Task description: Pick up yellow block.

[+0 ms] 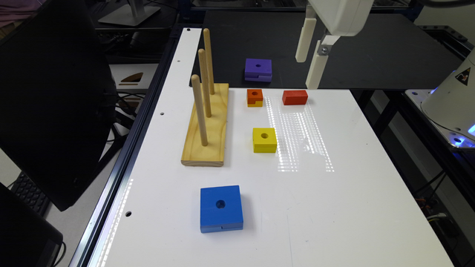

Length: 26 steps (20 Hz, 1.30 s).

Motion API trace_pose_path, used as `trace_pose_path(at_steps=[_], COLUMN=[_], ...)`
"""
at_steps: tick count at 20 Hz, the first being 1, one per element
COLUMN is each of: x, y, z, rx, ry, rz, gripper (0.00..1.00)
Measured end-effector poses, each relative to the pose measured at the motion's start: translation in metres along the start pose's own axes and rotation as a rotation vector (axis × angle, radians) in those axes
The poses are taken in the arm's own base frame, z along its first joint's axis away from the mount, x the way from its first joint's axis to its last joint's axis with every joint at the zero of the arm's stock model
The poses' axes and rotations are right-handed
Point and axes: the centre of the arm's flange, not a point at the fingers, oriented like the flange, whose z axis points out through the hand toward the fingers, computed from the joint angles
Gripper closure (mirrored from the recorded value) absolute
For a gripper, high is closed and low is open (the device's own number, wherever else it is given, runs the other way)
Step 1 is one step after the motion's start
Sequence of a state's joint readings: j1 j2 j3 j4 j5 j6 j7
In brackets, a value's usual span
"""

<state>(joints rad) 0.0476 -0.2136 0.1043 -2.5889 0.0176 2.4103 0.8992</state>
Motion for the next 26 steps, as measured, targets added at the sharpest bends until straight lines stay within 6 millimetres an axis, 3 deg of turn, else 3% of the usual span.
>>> trace_pose_path(at_steps=[5, 12, 22, 26], x=[-0.003, 0.004, 0.009, 0.008], y=[-0.013, -0.053, -0.057, -0.057], z=[-0.005, 0.001, 0.009, 0.020], rx=[0.014, 0.020, 0.013, 0.000], ry=[0.005, -0.009, -0.020, -0.034], rz=[-0.003, -0.001, 0.002, 0.002], gripper=[0.00, 0.00, 0.00, 0.00])
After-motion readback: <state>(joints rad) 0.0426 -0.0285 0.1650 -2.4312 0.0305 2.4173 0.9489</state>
